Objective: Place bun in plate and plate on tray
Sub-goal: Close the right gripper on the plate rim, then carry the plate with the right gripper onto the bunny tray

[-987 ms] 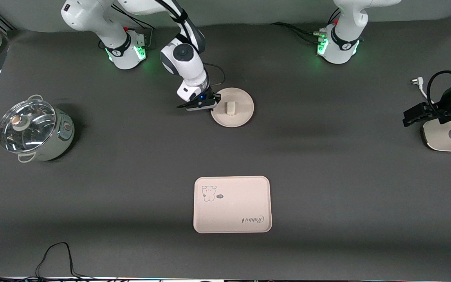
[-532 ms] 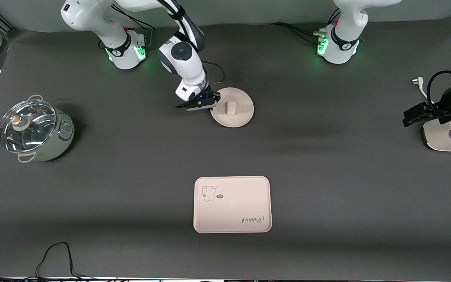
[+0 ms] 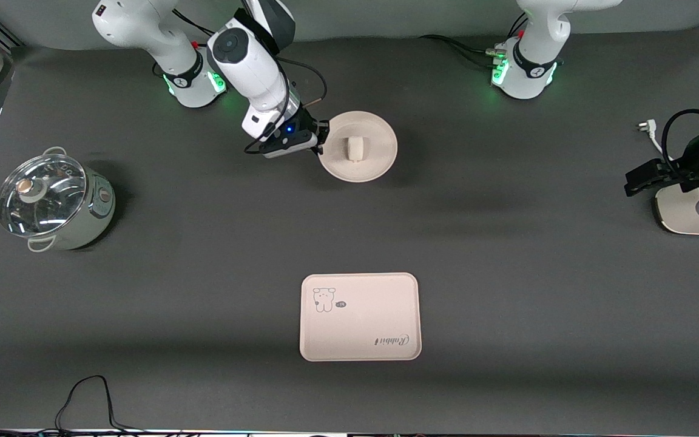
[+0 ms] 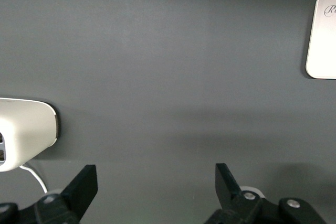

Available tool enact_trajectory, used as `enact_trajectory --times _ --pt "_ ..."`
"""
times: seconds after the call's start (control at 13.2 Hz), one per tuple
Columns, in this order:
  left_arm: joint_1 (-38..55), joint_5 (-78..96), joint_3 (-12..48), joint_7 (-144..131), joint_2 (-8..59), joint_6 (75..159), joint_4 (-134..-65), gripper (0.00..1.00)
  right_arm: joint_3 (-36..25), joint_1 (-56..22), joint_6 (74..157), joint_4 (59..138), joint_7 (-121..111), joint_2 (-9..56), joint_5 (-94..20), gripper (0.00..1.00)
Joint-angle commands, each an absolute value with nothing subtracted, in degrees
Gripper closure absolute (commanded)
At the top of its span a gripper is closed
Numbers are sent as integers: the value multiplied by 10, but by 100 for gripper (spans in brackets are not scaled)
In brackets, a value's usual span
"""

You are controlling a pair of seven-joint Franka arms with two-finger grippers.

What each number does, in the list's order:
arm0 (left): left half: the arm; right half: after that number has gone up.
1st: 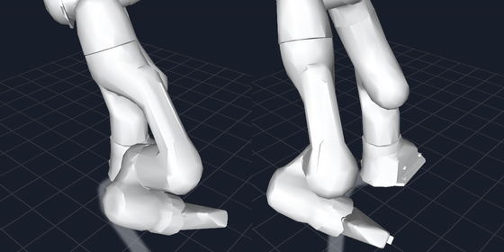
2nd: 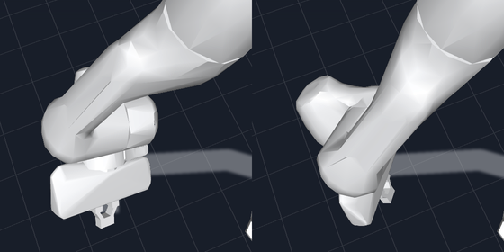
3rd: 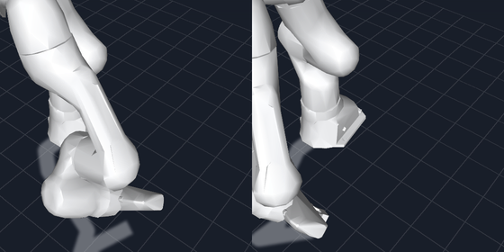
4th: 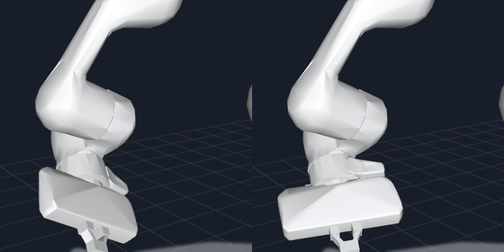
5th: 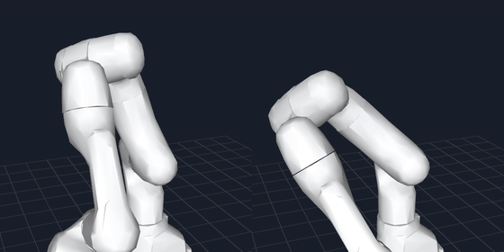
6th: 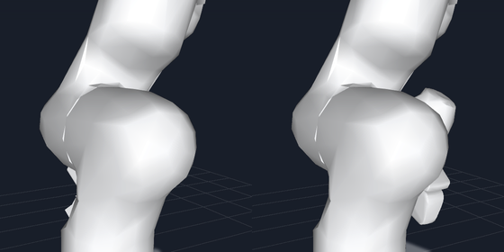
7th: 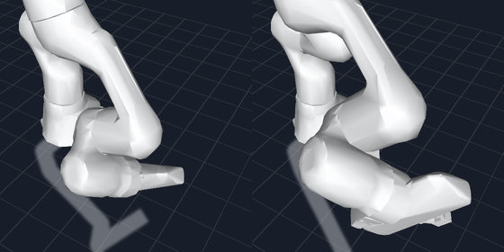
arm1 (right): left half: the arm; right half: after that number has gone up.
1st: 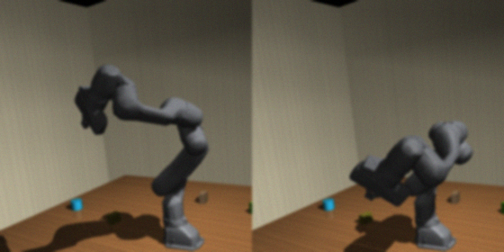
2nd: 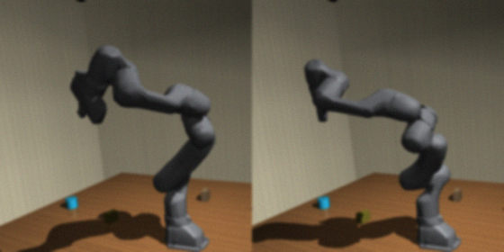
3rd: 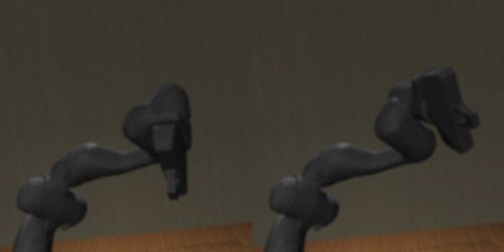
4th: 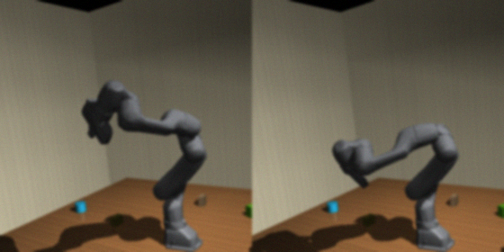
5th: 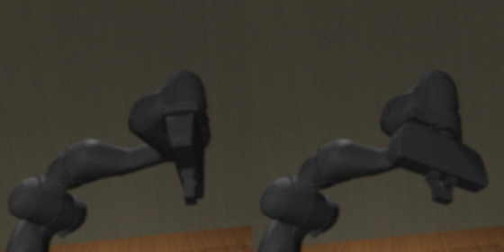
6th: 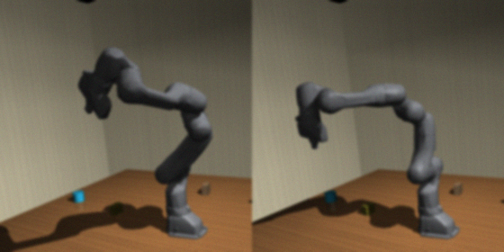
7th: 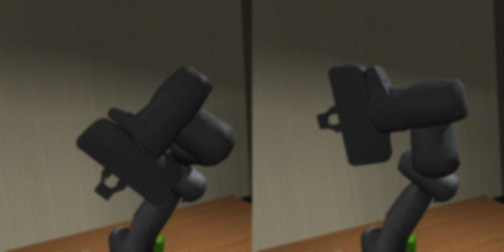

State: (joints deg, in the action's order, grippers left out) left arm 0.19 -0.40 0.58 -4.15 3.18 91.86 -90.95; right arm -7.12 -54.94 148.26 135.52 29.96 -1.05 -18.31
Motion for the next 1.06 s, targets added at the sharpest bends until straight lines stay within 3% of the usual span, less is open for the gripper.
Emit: enact_trajectory --times 0.0,0.3,0.99 --pt "7 -11 4 -33 20 922 -915 0 -72 -540 1479 1331 276 9 -204 100" --pt "7 -10 4 -33 20 922 -915 0 -72 -496 1470 1204 254 117 -205 100" --pt "7 -9 4 -33 20 920 -914 0 -69 -349 1324 694 229 458 -247 100"
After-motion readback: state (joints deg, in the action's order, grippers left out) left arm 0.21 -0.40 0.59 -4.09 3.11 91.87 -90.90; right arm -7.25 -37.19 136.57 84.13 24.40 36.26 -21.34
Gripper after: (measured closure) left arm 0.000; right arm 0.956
